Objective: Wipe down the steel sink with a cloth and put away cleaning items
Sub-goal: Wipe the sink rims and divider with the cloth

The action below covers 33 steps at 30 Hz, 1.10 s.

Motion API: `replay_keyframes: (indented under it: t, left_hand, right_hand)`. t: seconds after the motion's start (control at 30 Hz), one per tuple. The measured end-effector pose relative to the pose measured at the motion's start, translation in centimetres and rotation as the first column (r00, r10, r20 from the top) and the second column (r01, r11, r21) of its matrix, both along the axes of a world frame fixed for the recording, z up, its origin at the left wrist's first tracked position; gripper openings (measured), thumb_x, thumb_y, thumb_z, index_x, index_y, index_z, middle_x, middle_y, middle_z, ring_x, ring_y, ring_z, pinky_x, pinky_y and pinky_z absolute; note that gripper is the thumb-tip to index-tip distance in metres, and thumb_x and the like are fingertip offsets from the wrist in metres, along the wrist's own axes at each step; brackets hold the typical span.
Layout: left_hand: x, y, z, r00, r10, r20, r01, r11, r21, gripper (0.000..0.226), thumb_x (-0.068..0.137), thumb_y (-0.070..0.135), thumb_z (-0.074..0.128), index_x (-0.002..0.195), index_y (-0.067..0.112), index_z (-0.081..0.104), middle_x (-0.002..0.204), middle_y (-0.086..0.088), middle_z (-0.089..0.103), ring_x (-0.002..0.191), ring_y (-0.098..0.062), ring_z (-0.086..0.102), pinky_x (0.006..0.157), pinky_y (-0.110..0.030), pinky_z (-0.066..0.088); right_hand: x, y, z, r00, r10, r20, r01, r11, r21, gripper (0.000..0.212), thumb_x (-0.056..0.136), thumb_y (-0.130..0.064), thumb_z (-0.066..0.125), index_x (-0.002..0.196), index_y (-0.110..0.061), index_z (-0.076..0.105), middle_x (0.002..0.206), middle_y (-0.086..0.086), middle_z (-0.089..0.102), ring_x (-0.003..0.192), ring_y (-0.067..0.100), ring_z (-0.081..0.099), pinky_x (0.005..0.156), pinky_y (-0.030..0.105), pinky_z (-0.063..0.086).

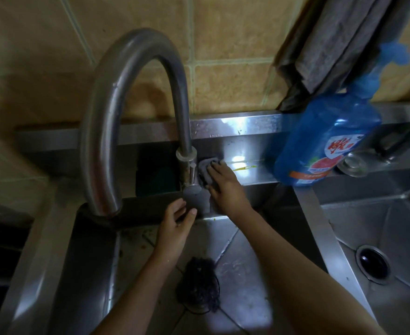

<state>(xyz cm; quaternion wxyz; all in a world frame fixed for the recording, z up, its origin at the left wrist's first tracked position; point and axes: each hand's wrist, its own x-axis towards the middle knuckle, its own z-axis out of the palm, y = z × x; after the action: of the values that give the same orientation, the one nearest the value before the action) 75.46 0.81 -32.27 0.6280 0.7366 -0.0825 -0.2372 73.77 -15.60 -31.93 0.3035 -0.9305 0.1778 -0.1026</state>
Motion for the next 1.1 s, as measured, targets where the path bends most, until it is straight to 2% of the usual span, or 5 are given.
replay_keyframes:
  t: [0.17, 0.3, 0.5, 0.63, 1.1]
  left_hand:
    - [0.4, -0.2, -1.2, 1.0, -0.022, -0.018, 0.023, 1.0, 0.013, 0.032, 0.087, 0.016, 0.058, 0.115, 0.024, 0.045, 0.12, 0.004, 0.051, 0.113, -0.009, 0.049, 0.085, -0.016, 0.038]
    - [0.8, -0.3, -1.6, 1.0, -0.03, -0.006, 0.03, 0.999, 0.044, 0.029, 0.088, 0.021, 0.057, 0.114, 0.028, 0.045, 0.121, 0.006, 0.052, 0.114, -0.007, 0.049, 0.08, -0.01, 0.036]
    - [0.7, -1.0, -2.2, 1.0, -0.021, -0.008, 0.022, 0.996, 0.091, 0.037, 0.09, 0.022, 0.055, 0.125, 0.017, 0.047, 0.128, 0.0, 0.051, 0.112, -0.004, 0.046, 0.073, -0.002, 0.036]
    - [0.3, -1.9, -2.2, 0.999, -0.031, -0.034, 0.034, 0.996, 0.085, 0.04, 0.09, 0.019, 0.054, 0.128, 0.013, 0.045, 0.131, -0.003, 0.05, 0.112, -0.005, 0.046, 0.087, -0.017, 0.036]
    - [-1.6, -4.7, -2.4, 0.998, -0.033, -0.044, 0.037, 0.995, 0.095, 0.033, 0.091, 0.014, 0.054, 0.123, 0.006, 0.049, 0.128, -0.01, 0.053, 0.109, -0.01, 0.049, 0.089, -0.018, 0.036]
  right_hand:
    - [0.3, -0.1, -1.5, 0.991, -0.023, -0.13, -0.011, 0.967, -0.255, 0.053, 0.096, -0.029, 0.046, 0.144, -0.011, 0.033, 0.153, 0.007, 0.028, 0.145, 0.022, 0.015, 0.116, 0.04, 0.004]
    - [0.4, 0.5, -1.8, 0.997, 0.007, -0.074, -0.024, 0.973, -0.228, 0.046, 0.1, -0.026, 0.036, 0.143, -0.01, 0.035, 0.152, 0.009, 0.031, 0.144, 0.022, 0.019, 0.116, 0.038, 0.008]
    - [1.1, 1.2, -1.8, 0.999, -0.008, 0.037, 0.019, 0.956, -0.293, 0.039, 0.092, -0.017, 0.053, 0.128, -0.001, 0.054, 0.131, 0.02, 0.055, 0.127, 0.033, 0.048, 0.109, 0.043, 0.032]
    - [0.9, 0.5, -1.9, 0.993, -0.032, 0.112, 0.074, 0.92, -0.385, 0.032, 0.082, -0.015, 0.066, 0.111, 0.0, 0.067, 0.11, 0.02, 0.066, 0.105, 0.035, 0.063, 0.094, 0.047, 0.046]
    - [-2.0, -3.8, -1.7, 0.976, -0.217, -0.024, 0.192, 0.905, -0.379, 0.041, 0.097, -0.025, 0.038, 0.131, -0.005, 0.051, 0.133, 0.018, 0.05, 0.128, 0.03, 0.041, 0.112, 0.041, 0.025]
